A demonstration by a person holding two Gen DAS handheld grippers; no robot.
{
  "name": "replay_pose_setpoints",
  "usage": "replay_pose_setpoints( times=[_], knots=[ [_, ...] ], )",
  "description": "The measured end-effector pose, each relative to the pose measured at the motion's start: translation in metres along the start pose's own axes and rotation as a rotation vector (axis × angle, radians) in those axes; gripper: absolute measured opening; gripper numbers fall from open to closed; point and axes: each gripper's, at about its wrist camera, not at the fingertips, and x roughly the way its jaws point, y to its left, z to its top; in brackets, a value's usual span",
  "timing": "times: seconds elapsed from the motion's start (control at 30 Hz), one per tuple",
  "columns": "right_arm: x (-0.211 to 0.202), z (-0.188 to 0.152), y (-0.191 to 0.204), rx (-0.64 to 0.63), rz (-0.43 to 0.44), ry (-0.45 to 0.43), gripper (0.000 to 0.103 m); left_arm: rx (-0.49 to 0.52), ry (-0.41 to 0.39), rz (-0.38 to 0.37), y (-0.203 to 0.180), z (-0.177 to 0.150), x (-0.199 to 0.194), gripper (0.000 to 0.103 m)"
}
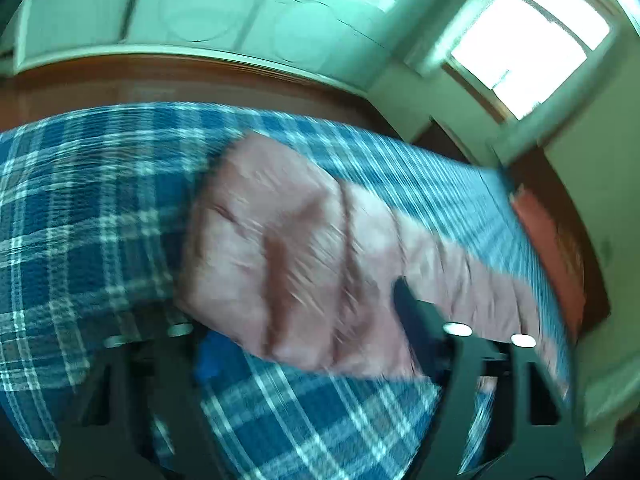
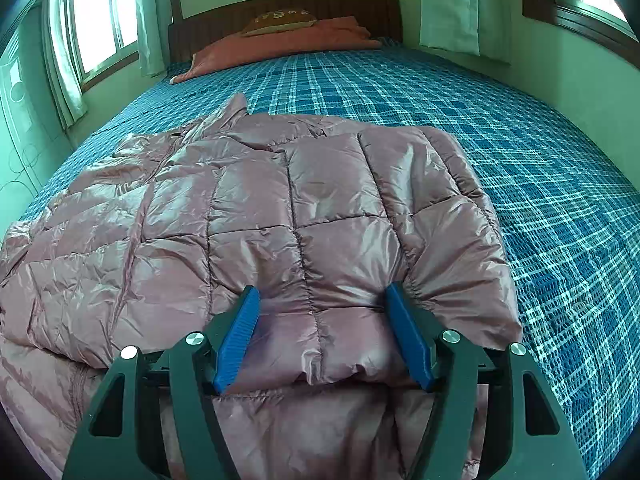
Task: Fold large clothes
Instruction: 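Grasp the other sleeve cuff with the left gripper and fold it across the body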
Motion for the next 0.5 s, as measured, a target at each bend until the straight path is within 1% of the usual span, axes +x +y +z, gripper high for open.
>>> replay_pose_setpoints(
  times=[0.03,0.07,0.1,0.13,0.17,0.2,0.23,0.3,0.4,0.5],
  knots=[
    [0.0,0.0,0.0,0.0,0.0,0.0,0.065,-0.021,-0.003,-0.002,0.003,0.004,0.001,0.047],
    [0.0,0.0,0.0,0.001,0.001,-0.001,0.065,-0.033,0.006,-0.021,0.005,0.007,0.004,0.033],
    [0.0,0.0,0.0,0.0,0.001,-0.002,0.065,-0.035,0.008,-0.013,0.006,0.01,0.006,0.021],
    [-0.001,0.0,-0.001,0.0,0.001,-0.002,0.065,-0.028,0.002,0.008,0.006,0.013,0.007,0.019],
    [-0.001,0.0,-0.001,0.0,0.001,-0.003,0.065,-0.006,-0.015,0.02,0.0,0.019,0.009,0.014],
    [-0.001,0.0,-0.001,0.0,0.001,-0.002,0.065,0.018,-0.028,0.028,-0.005,0.021,0.007,0.012],
    [-0.001,0.0,-0.001,0.0,0.001,-0.003,0.065,0.055,-0.047,0.04,-0.014,0.023,0.004,0.011],
    [-0.001,0.0,-0.001,0.0,0.001,-0.002,0.065,0.151,-0.093,0.04,-0.046,0.021,-0.004,0.01],
    [-0.001,0.0,-0.001,0.0,0.002,-0.002,0.065,0.303,-0.137,-0.006,-0.094,0.0,-0.026,0.01],
    [-0.001,0.0,-0.001,0.0,0.003,-0.002,0.065,0.448,-0.142,-0.07,-0.15,-0.03,-0.039,0.01]
  ],
)
